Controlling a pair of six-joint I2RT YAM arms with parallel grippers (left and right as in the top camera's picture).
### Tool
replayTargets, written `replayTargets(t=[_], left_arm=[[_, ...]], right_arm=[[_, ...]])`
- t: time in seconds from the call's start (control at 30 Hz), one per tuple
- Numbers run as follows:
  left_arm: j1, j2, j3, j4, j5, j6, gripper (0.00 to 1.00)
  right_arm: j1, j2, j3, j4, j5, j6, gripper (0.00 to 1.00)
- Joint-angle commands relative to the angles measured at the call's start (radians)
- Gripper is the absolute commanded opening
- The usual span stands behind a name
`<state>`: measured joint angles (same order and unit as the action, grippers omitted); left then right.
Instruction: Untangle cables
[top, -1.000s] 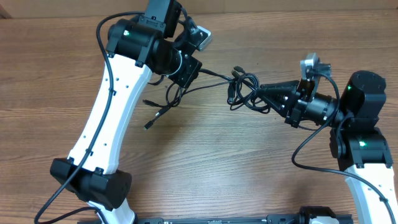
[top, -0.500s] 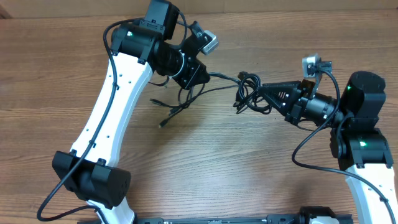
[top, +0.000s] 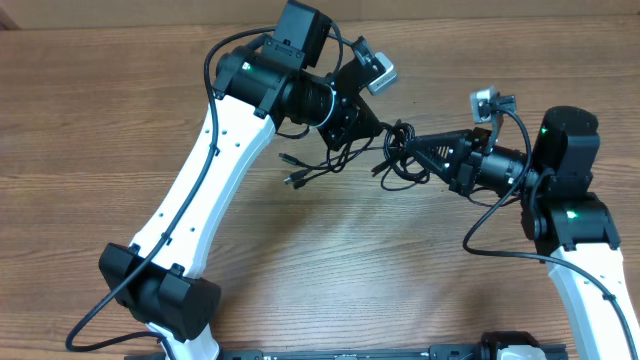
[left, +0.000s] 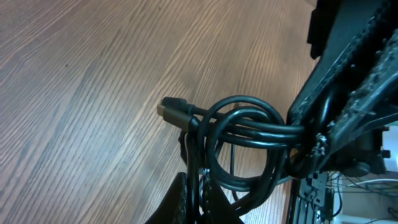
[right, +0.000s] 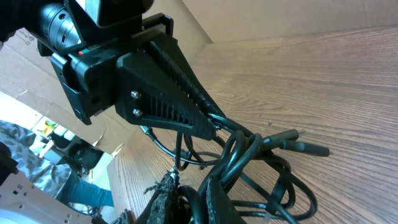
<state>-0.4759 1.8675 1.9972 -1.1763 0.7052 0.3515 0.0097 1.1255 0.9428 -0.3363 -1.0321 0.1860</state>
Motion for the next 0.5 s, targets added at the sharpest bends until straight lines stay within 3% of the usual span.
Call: replayTargets(t=[0.0,0.3,0.47], left_arm=[[-0.017,0.009,-0.003,-0.009,-0.008,0.022,0.04],[0.059,0.009,-0.004,-0.098,-0.212,-0.099,0.04],[0.132,0.009,-0.004,-0.110,-0.238,-0.162,0.04]], right_arm=[[0.017,0.001,0.023,0.013,-0.016,-0.005,0.04],[0.016,-0.002,0.023,0.029,-0.016,-0.005,0.04],[0.016,-0.004,0.023,0.028,-0.020,-0.005,0.04]])
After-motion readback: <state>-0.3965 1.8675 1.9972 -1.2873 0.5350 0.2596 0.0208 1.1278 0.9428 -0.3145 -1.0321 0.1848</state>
